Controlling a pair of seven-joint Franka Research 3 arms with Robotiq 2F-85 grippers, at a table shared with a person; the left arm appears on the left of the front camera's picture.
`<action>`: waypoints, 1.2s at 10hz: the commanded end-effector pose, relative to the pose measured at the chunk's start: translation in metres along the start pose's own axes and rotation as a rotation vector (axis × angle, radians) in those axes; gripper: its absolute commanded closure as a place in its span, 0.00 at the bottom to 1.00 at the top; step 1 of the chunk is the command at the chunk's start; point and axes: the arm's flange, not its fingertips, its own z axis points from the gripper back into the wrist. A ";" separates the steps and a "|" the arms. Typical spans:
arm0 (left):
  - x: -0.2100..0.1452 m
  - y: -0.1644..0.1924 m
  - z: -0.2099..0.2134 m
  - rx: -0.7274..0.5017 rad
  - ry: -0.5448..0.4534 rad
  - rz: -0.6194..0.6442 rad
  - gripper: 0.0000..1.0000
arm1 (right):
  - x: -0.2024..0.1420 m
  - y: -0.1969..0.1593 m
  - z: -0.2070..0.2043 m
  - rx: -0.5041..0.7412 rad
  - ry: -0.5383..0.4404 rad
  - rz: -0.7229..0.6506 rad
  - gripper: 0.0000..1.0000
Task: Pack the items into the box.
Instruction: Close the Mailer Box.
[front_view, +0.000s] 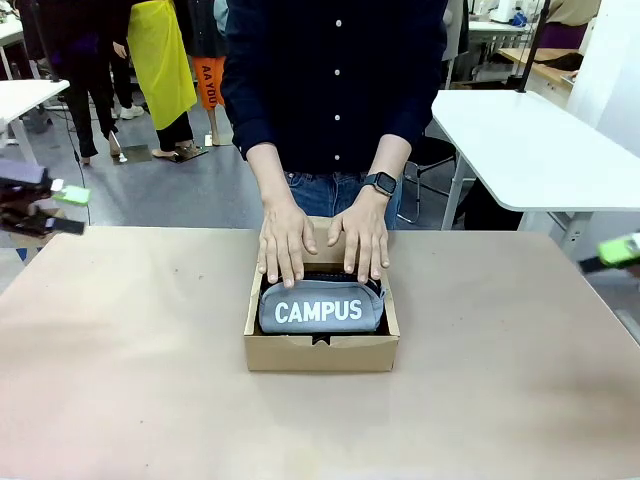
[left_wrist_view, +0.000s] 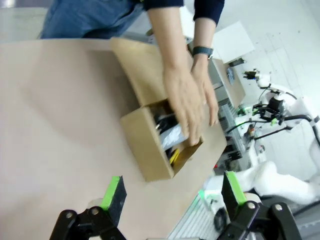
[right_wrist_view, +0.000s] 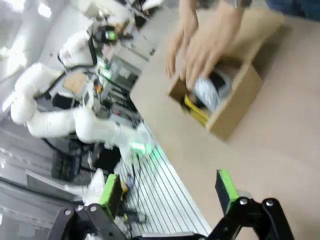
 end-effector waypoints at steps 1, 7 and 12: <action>0.040 0.011 -0.055 -0.059 -0.018 0.062 0.00 | 0.068 -0.028 -0.065 0.001 -0.134 -0.125 0.00; 0.043 0.050 -0.146 -0.123 0.077 0.169 0.00 | 0.086 -0.061 -0.126 -0.032 -0.133 -0.190 0.00; 0.054 0.072 -0.184 -0.131 0.092 0.243 0.00 | 0.107 -0.093 -0.162 -0.101 -0.232 -0.320 0.00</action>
